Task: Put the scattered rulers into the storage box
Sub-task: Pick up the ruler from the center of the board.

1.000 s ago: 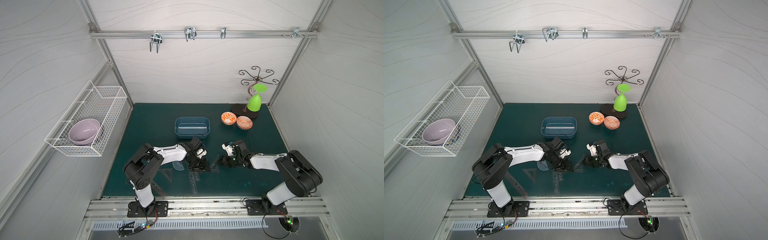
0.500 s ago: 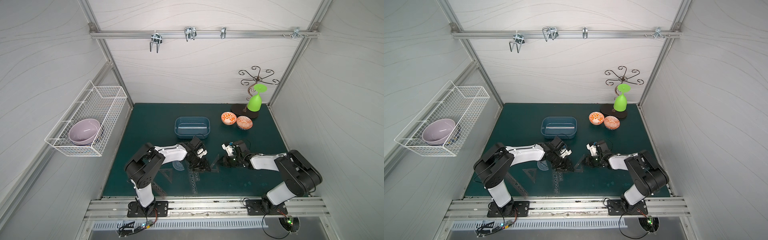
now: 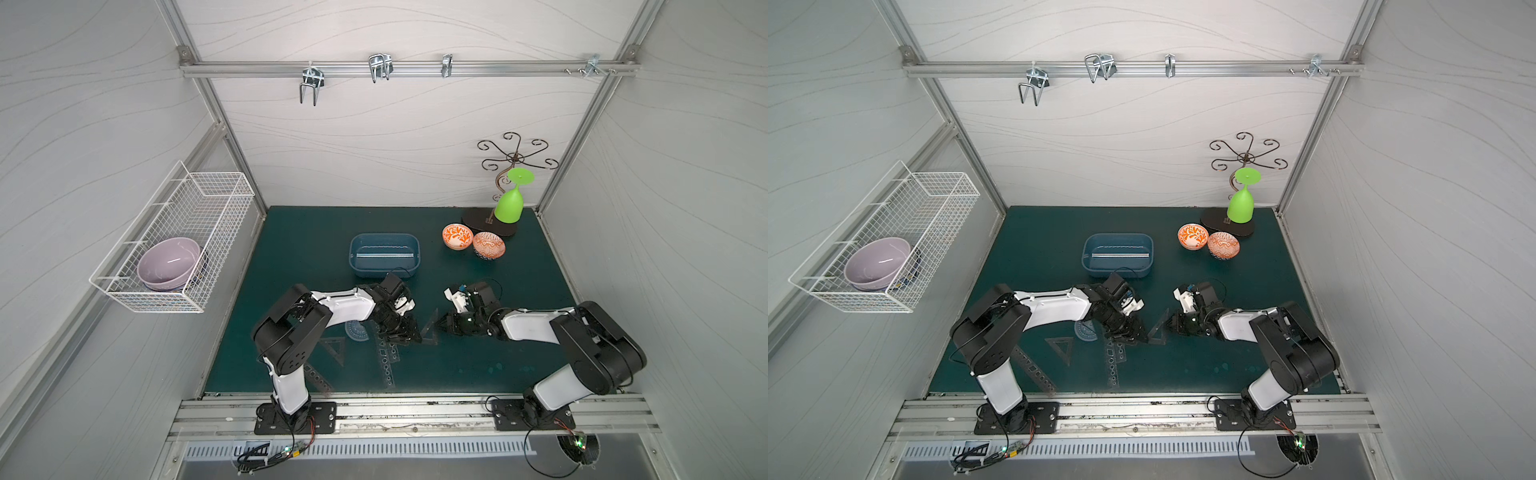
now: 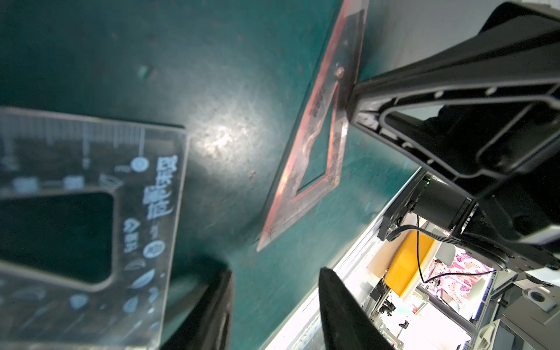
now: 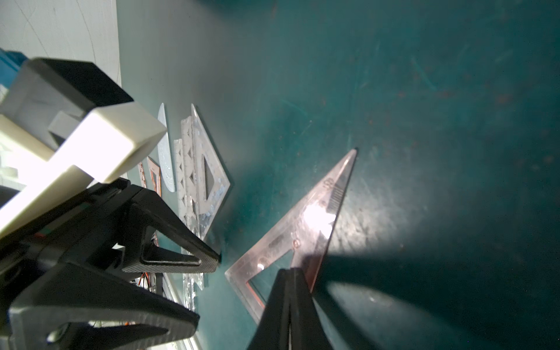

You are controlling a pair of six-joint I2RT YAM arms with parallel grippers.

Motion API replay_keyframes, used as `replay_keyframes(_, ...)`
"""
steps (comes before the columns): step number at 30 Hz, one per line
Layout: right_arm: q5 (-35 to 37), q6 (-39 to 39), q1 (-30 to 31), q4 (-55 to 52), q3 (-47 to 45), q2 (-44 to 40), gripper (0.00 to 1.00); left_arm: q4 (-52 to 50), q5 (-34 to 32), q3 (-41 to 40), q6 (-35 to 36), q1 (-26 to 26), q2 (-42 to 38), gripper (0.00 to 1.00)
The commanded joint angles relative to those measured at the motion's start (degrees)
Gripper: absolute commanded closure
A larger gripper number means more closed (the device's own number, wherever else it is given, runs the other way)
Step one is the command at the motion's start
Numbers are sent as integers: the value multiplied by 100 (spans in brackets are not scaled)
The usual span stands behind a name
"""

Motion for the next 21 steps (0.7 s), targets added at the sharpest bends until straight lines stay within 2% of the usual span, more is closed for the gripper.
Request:
replay_keyframes(1, 273, -65, -37, -464, -200, 109, 92, 140, -218, -2, 47, -87, 384, 51)
replay_keyframes(21, 363, -44, 8, -489, -261, 86, 92, -58, -465, -110, 83, -86, 334, 51)
